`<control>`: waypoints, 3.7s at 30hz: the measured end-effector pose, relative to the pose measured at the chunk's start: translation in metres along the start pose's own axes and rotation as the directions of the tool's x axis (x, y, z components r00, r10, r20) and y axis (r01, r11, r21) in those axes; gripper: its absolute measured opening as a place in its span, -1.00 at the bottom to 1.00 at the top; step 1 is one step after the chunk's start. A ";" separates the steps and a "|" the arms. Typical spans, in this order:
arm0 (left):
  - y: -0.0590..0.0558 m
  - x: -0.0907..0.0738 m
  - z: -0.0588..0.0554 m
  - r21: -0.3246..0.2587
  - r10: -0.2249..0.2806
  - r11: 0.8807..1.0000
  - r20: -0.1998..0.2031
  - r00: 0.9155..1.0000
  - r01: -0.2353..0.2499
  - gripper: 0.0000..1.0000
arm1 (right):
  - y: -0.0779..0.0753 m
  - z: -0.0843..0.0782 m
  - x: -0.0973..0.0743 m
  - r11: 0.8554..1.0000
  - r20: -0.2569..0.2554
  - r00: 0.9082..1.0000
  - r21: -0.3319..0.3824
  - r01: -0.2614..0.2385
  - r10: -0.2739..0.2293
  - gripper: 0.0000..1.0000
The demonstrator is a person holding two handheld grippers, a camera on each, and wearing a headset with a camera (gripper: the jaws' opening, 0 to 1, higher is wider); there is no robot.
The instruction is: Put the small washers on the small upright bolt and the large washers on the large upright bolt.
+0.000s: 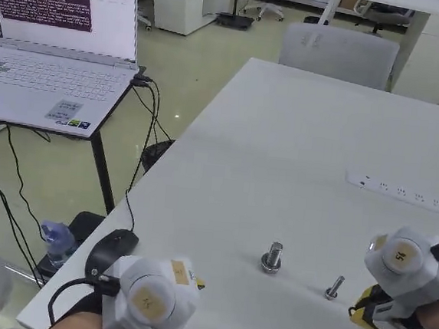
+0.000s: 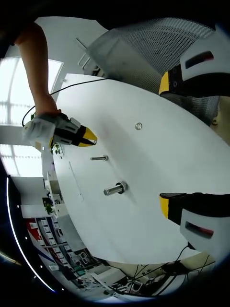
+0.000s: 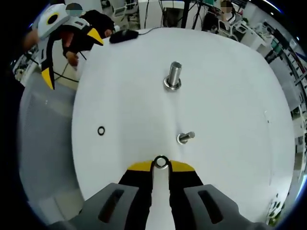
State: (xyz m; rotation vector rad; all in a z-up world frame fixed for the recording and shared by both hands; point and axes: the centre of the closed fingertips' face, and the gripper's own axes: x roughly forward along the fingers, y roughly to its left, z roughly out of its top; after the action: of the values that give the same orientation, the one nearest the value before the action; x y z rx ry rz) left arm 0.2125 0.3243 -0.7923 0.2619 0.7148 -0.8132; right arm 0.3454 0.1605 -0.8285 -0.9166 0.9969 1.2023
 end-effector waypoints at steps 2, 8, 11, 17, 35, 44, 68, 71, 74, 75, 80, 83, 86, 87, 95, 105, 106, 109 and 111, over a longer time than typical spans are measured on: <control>0.001 0.001 0.000 0.002 0.001 1.000 0.000 1.000 -0.001 0.65 | -0.002 0.001 0.000 1.000 0.000 1.000 -0.003 0.001 -0.001 -0.75; 0.001 0.004 0.000 0.003 -0.004 1.000 0.000 1.000 0.004 0.68 | -0.011 0.010 -0.004 1.000 0.013 1.000 -0.012 0.008 -0.008 -0.75; 0.002 0.005 -0.002 -0.005 -0.005 1.000 -0.006 1.000 0.005 0.69 | -0.017 0.017 -0.006 1.000 0.016 1.000 -0.015 0.015 -0.015 -0.75; 0.003 0.007 -0.005 -0.003 -0.005 1.000 -0.019 1.000 0.005 0.75 | -0.030 0.026 -0.007 0.999 0.026 0.999 -0.016 0.030 -0.030 -0.75; 0.002 0.014 0.004 0.001 -0.008 1.000 -0.002 1.000 0.008 0.89 | -0.037 0.033 0.009 1.000 0.004 1.000 -0.009 0.009 -0.009 -0.75; 0.002 0.014 0.003 -0.003 -0.006 1.000 0.000 1.000 0.006 0.89 | -0.038 0.031 0.014 1.000 -0.012 1.000 -0.016 0.003 -0.003 -0.75; 0.000 0.020 -0.009 -0.008 -0.027 1.000 -0.041 0.999 0.027 0.80 | -0.038 0.019 0.046 0.999 -0.051 0.999 -0.040 -0.016 0.014 -0.75; -0.001 0.020 -0.010 -0.011 -0.032 0.999 -0.043 0.999 0.032 0.78 | -0.038 0.020 0.046 0.999 -0.053 0.998 -0.042 -0.019 0.017 -0.75; -0.001 0.020 -0.009 -0.015 -0.032 0.999 -0.039 0.999 0.031 0.77 | -0.038 0.019 0.047 0.999 -0.059 0.998 -0.048 -0.021 0.018 -0.75; -0.001 0.020 -0.009 -0.017 -0.032 0.999 -0.039 0.999 0.031 0.77 | -0.038 0.018 0.048 0.999 -0.062 0.998 -0.050 -0.022 0.019 -0.75; -0.002 0.019 -0.009 -0.018 -0.030 0.999 -0.036 0.999 0.029 0.75 | -0.038 0.018 0.051 0.998 -0.068 0.998 -0.057 -0.019 0.016 -0.75; -0.002 0.019 -0.009 -0.020 -0.029 0.999 -0.040 0.999 0.028 0.73 | -0.038 0.018 0.051 0.998 -0.072 0.997 -0.065 -0.017 0.013 -0.74; -0.004 0.019 -0.012 -0.019 -0.033 0.999 -0.047 0.998 0.032 0.71 | -0.038 0.018 0.051 0.998 -0.071 0.997 -0.061 -0.017 0.013 -0.74; -0.004 0.019 -0.013 -0.020 -0.033 0.999 -0.048 0.998 0.032 0.71 | -0.038 0.018 0.051 0.998 -0.071 0.997 -0.060 -0.018 0.013 -0.74; -0.007 0.017 -0.013 -0.020 -0.035 0.999 -0.052 0.998 0.034 0.70 | -0.038 0.018 0.051 0.998 -0.072 0.997 -0.059 -0.013 0.008 -0.73; -0.007 0.015 -0.010 -0.015 -0.031 0.999 -0.050 0.998 0.030 0.69 | -0.038 0.020 0.051 0.998 -0.062 0.998 -0.069 -0.011 0.007 -0.68; -0.007 0.015 -0.010 -0.014 -0.031 0.999 -0.049 0.998 0.030 0.68 | -0.038 0.020 0.051 0.997 -0.062 0.998 -0.070 -0.011 0.006 -0.66; -0.008 0.014 -0.010 -0.014 -0.030 0.999 -0.045 0.999 0.030 0.68 | -0.040 0.020 0.051 0.997 -0.057 0.998 -0.071 -0.006 0.002 -0.65; -0.008 0.014 -0.011 -0.015 -0.030 0.999 -0.048 0.998 0.029 0.68 | -0.040 0.021 0.049 0.998 -0.053 0.999 -0.070 -0.007 0.003 -0.63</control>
State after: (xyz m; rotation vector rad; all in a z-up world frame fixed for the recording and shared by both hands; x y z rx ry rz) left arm 0.2074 0.3165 -0.8095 0.2594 0.7706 -0.8323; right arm 0.3916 0.1896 -0.8670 -1.0060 1.0054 1.2291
